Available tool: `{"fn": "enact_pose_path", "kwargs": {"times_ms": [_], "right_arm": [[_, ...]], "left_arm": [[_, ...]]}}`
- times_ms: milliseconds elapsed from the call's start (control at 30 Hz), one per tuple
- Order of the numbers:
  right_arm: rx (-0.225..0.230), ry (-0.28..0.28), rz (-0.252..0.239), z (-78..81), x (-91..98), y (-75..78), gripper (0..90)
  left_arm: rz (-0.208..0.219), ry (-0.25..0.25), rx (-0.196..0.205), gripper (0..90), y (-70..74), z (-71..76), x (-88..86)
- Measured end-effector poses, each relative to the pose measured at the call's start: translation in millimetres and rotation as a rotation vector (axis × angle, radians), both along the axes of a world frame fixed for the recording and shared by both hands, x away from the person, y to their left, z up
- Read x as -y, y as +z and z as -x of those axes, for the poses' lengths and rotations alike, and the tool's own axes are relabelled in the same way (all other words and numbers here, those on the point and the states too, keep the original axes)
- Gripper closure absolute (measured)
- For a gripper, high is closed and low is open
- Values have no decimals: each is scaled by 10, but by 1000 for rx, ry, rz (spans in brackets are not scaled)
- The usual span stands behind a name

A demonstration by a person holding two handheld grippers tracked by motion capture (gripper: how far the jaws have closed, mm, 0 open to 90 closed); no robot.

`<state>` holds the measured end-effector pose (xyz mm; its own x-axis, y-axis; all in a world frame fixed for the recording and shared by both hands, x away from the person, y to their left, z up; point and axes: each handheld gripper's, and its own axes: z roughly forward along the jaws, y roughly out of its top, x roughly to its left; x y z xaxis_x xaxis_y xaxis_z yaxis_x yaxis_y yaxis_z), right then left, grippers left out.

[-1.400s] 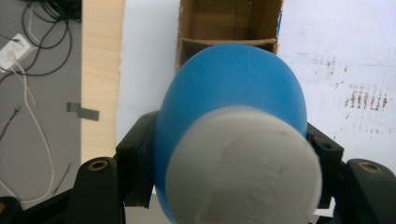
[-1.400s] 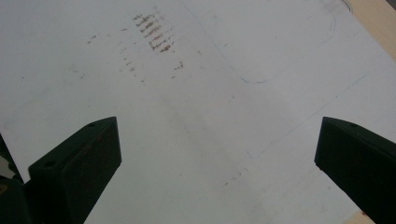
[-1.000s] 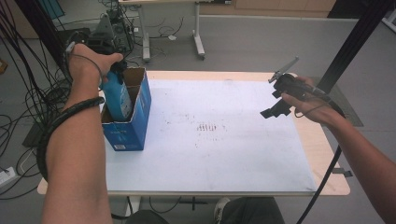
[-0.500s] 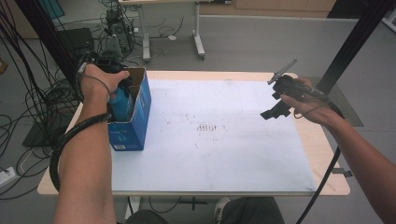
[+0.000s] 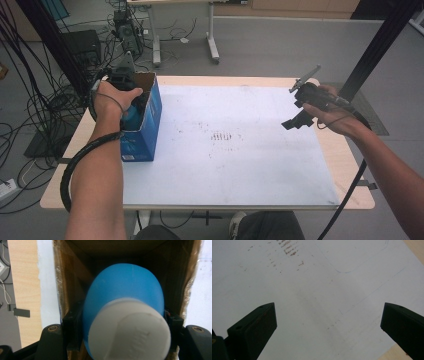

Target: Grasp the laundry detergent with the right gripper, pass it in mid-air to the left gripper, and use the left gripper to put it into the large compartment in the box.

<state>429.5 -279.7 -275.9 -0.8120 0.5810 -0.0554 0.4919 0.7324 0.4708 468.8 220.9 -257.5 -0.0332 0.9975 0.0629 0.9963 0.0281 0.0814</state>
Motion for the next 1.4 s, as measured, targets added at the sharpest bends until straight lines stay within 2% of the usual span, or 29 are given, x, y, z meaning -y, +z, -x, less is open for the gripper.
{"fn": "enact_pose_path", "kwargs": {"times_ms": [267,767,1400], "right_arm": [[4,-1,0,-2,-14,-2,4],[6,-24,5,-34,43,26,4],[8,-29,14,-80,13,79,4]], "left_arm": [[4,-4,-13,358,-95,2,-8],[8,-5,-13,355,-104,-2,-22],[12,-1,-8,352,-109,-3,-44]]}}
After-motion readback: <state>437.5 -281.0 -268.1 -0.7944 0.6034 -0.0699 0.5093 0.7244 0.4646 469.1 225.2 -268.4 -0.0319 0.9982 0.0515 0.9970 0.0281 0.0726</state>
